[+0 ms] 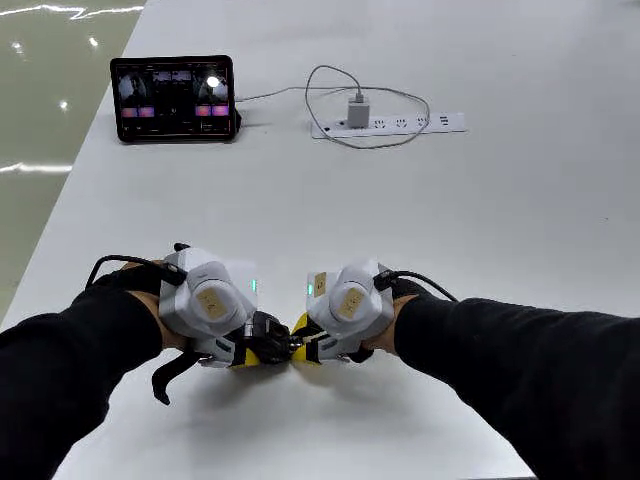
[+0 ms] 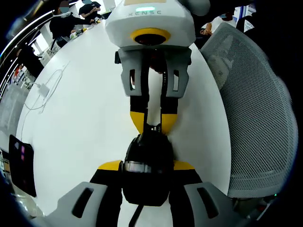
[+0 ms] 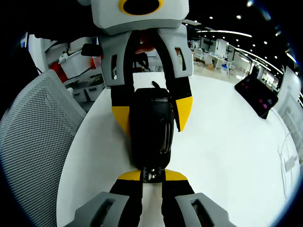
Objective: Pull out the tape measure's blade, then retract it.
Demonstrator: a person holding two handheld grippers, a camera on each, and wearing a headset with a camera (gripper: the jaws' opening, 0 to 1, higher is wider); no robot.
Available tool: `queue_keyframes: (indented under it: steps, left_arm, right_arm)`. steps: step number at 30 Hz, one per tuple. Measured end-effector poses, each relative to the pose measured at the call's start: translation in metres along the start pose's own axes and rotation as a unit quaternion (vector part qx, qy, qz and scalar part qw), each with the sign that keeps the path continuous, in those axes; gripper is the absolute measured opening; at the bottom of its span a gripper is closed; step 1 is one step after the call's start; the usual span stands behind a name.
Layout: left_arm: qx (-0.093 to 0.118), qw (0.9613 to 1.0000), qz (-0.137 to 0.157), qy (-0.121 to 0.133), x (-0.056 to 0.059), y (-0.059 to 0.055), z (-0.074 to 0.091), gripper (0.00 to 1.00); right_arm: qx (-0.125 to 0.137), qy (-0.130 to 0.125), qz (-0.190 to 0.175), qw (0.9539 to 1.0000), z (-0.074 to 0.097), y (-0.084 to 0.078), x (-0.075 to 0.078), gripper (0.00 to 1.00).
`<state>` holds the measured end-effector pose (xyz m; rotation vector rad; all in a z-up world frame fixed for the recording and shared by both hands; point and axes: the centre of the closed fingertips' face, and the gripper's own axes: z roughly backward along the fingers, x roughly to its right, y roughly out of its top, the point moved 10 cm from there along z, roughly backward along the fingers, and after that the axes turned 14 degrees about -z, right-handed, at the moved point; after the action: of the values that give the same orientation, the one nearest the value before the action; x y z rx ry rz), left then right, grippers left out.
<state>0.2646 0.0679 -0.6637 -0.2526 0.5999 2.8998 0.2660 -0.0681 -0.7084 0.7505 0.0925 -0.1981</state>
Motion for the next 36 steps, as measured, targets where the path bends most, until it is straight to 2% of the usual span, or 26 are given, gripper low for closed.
queue_keyframes:
  steps: [2,5,11,23,28,36]
  left_arm:
    - [0.001,1.0000,0.000,0.000,0.0000,-0.0003,0.0000,0.32]
    - [0.002,1.0000,0.001,0.001,0.0000,-0.0002,-0.0001,0.32]
    - [0.007,1.0000,0.005,0.000,-0.0003,-0.0017,0.0000,0.32]
    - [0.016,0.9998,0.010,0.000,-0.0005,-0.0031,0.0004,0.31]
    - [0.016,0.9998,0.009,-0.001,-0.0006,-0.0032,0.0004,0.31]
    - [0.016,0.9998,0.006,-0.004,-0.0007,-0.0032,0.0005,0.31]
  right_arm:
    - [0.003,0.001,-0.017,0.9998,-0.0003,0.0002,0.0014,0.10]
    - [0.004,0.010,-0.019,0.9998,0.0001,-0.0003,0.0037,0.10]
    - [0.004,0.011,-0.024,0.9997,0.0004,-0.0008,0.0037,0.10]
    - [-0.006,0.006,-0.014,0.9999,0.0033,-0.0019,0.0036,0.10]
    - [-0.006,0.006,-0.026,0.9996,0.0054,-0.0036,0.0039,0.10]
    - [-0.010,0.003,-0.023,0.9997,0.0073,-0.0052,0.0036,0.10]
